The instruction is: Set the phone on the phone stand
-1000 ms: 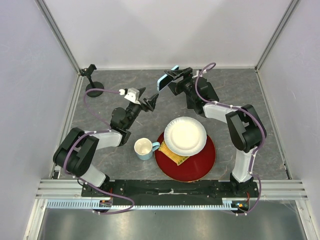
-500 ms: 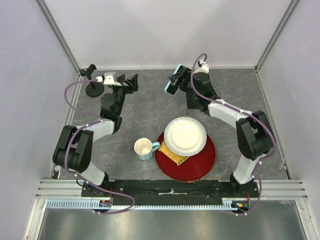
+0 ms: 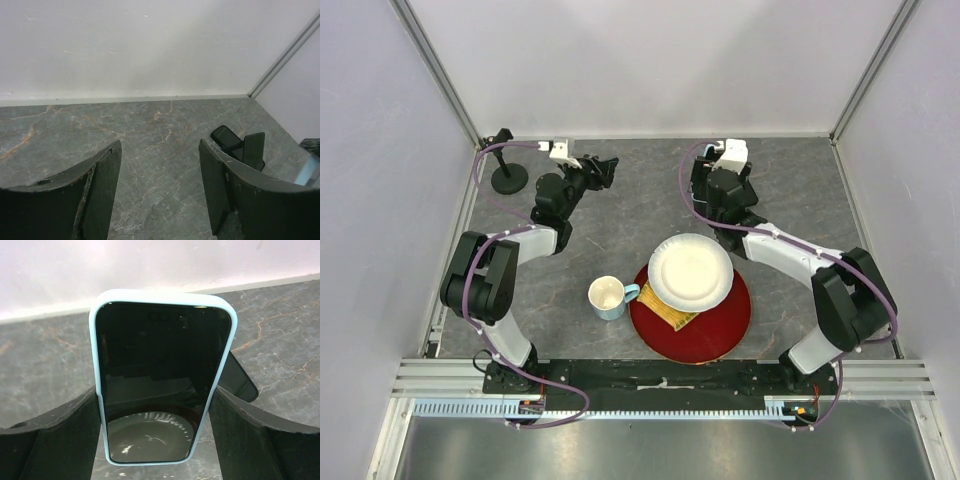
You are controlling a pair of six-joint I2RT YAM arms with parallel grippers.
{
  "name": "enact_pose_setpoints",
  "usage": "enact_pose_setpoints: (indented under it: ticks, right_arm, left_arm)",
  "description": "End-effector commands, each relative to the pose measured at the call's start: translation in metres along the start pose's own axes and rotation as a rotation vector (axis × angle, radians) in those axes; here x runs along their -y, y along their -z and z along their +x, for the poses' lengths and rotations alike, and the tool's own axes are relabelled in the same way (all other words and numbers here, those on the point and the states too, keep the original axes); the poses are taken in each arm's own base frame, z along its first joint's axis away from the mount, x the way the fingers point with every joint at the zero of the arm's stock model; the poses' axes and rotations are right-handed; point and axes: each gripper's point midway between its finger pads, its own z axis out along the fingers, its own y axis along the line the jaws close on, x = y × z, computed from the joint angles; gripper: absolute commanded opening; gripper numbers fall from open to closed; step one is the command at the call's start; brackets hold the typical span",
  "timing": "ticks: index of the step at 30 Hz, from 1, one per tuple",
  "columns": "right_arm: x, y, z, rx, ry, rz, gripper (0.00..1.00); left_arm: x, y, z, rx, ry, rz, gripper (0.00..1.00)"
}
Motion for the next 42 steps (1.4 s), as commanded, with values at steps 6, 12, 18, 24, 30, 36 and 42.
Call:
enact_pose_setpoints:
  ticks: [6,12,18,24,30,36,42]
  right_arm:
    - [0.010,-0.031,-0.025,0.103,0.029,-0.063,0.00]
    - [0.008,-0.048,-0.012,0.106,0.101,-0.056,0.00]
    - [0.009,-0.053,-0.001,0.080,0.108,-0.047,0.00]
    - [0.005,-0.057,0.001,0.094,0.156,-0.073,0.00]
    - [-0.001,-0.064,0.002,0.101,0.186,-0.090,0.00]
    - [-0.003,-0.070,0.011,0.090,0.205,-0.090,0.00]
    - [-0.002,-0.072,0.018,0.081,0.226,-0.090,0.00]
  left_arm:
    - [0.026,-0.006,-0.023,0.042,0.028,0.110,0.70]
    - [0.034,-0.007,-0.022,0.039,0.049,0.154,0.69]
    - [0.034,-0.008,-0.021,0.037,0.050,0.160,0.69]
    - [0.039,-0.009,-0.021,0.033,0.056,0.177,0.69]
    - [0.040,-0.009,-0.021,0.031,0.052,0.179,0.69]
    - [0.039,-0.008,-0.021,0.030,0.048,0.175,0.69]
    - [0.040,-0.007,-0.023,0.035,0.048,0.179,0.69]
